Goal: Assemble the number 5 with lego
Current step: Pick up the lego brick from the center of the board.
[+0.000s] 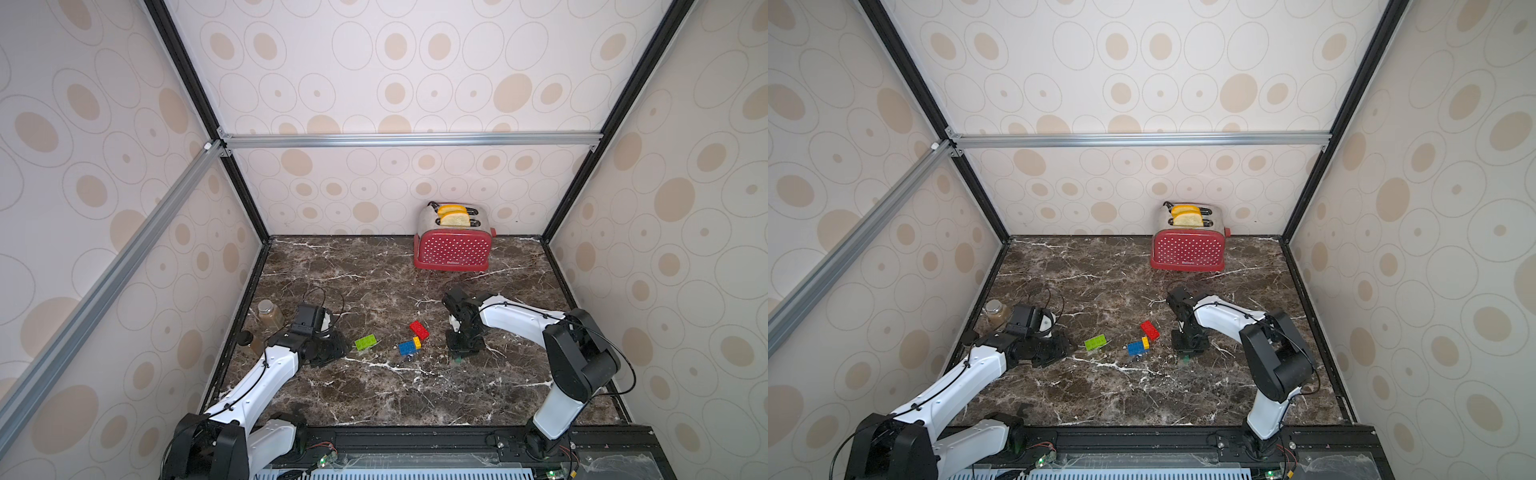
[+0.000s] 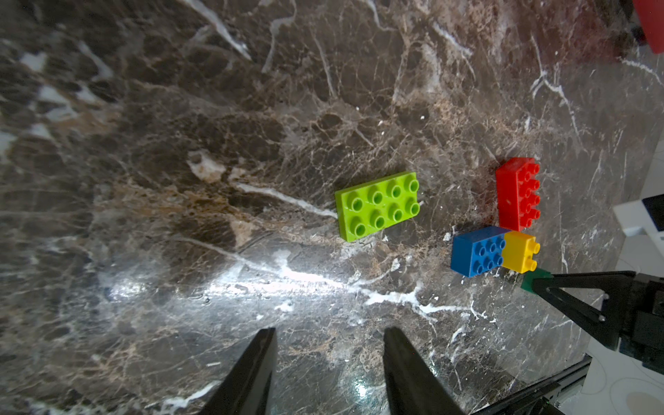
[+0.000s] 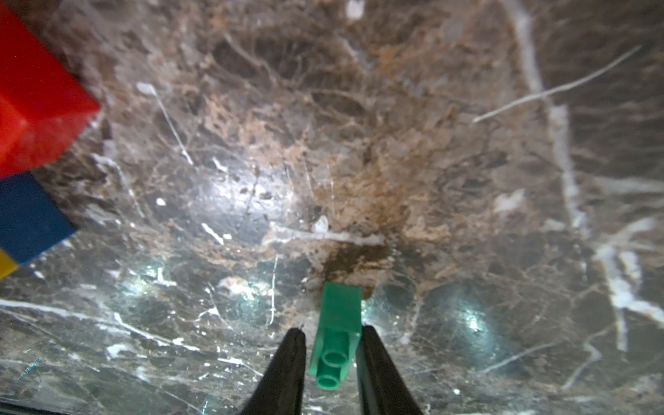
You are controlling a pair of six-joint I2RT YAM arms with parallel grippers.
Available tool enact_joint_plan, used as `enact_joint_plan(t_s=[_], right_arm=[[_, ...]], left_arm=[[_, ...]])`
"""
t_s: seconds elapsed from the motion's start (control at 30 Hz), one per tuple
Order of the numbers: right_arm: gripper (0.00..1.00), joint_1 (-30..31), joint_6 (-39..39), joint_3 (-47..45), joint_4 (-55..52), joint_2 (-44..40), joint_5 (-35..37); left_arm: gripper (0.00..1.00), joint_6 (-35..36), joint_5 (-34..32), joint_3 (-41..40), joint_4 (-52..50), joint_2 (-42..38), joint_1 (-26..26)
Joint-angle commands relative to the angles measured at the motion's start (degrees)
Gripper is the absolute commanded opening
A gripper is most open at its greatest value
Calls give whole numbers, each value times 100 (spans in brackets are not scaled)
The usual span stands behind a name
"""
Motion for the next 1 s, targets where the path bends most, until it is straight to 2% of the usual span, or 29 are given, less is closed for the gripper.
enact_joint_plan(t_s=[0.0,0.4,0.67,0.97], right_arm=[[28,62,7,64,-183,-127,110],[14,85,-67,247,-379,-336,162],[13,227,-283,947,-651,-550,56],[13,332,-454,1526,-687,-449,-92]], left_arm=[[51,27,-37,8,-54,-51,-23],[48,-8,-75,-6,-45,-21,-25],[40,-73,-298,109,11,455,-26],[28,-254,-361,517,513,1482,-24]])
